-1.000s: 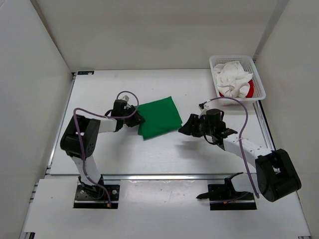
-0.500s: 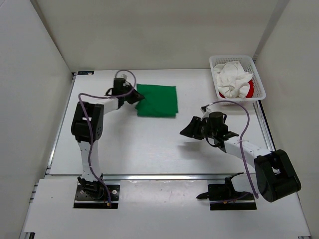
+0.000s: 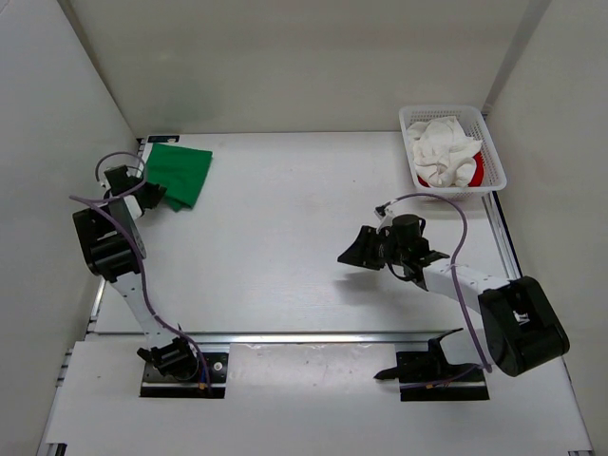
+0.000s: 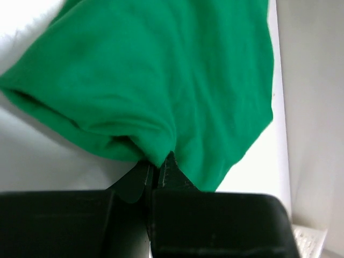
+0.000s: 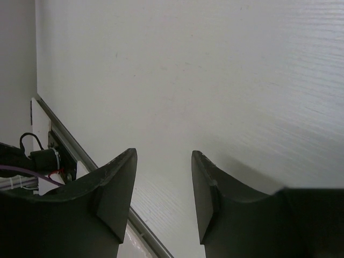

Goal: Fold and stack the t-shirts
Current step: Put the neatly folded tshirt into the corner of the board with the left arm

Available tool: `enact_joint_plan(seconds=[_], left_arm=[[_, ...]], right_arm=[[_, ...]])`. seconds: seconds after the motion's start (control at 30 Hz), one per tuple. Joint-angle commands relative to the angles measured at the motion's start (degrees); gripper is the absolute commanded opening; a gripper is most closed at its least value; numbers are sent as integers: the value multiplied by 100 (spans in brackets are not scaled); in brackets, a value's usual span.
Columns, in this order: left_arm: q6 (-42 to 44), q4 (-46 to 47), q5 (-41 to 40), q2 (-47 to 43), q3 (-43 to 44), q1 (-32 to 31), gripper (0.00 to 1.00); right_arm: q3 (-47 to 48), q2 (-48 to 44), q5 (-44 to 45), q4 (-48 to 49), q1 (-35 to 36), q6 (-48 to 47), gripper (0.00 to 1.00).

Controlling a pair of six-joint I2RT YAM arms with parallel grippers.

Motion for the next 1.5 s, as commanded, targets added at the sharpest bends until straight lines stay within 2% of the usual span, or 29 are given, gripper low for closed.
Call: enact_joint_plan(seconds=[0.0,0.2,0.4,0.5,0.63,0.7,0.77,0.8,0.9,0.93,1.0,1.07,1.1,1.13,1.17,1.23,1.3,1.33,1.43,1.47], left_arm=[[-282,39,48,228,391,-38,1],[-537,-22,-434,764,1093,76,2],[-941,671,-708,616,393,217,2],[-950,918,-787,423,102,235,6],[-1073,1471,-665,63,-416,226,28],[-1091,1691,-594,-192,-662,200,33],[-1047,1763,-681,-534,-935,130,48],[-873,1727,-673,-605,-927,112,60],[-556,1446,-778,-1044,-1032,68,77],[-529,1394,-848,-1220,-1128,51,80],[-380,1236,-962,-1405,-1243,51,76],[-222,1139,-1068,-1607,-1436,7,59],[-143,1016,-1251,-1756,-1515,-89,38],[76,928,-1340,-1879,-1577,-221,26],[365,771,-1576,-1915,-1578,-500,22],[831,384,-2164,-1890,-1394,-992,7],[1289,-448,-2534,-1549,-773,-1678,0],[1334,-635,-2693,-1207,-543,-1820,0],[1432,-1987,-2476,-284,870,-2147,0],[1388,-2086,-2301,41,1066,-2147,0]], right_arm=[[137,-42,-77,72,94,-39,43],[75,151,-156,-8,50,-118,44],[128,405,-209,27,-3,-144,44],[216,458,-235,71,23,-109,44],[277,468,-208,1,76,-162,46],[278,406,-78,-69,129,-179,50],[321,310,-15,-183,242,-206,53],[313,292,20,-227,234,-241,54],[155,134,82,-254,383,-206,57],[85,55,134,-245,410,-180,58],[32,-59,134,-263,384,-197,58],[-30,-173,108,-263,384,-214,58],[-126,-261,125,-263,384,-223,55],[-153,-306,117,-210,375,-206,42],[-249,-376,108,-140,357,-215,21],[-258,-464,195,-157,357,-215,0],[-224,-482,257,-210,436,-285,0],[-223,-473,292,-262,436,-311,0],[-267,-561,222,-237,428,-285,0],[-294,-517,222,-280,436,-285,0]])
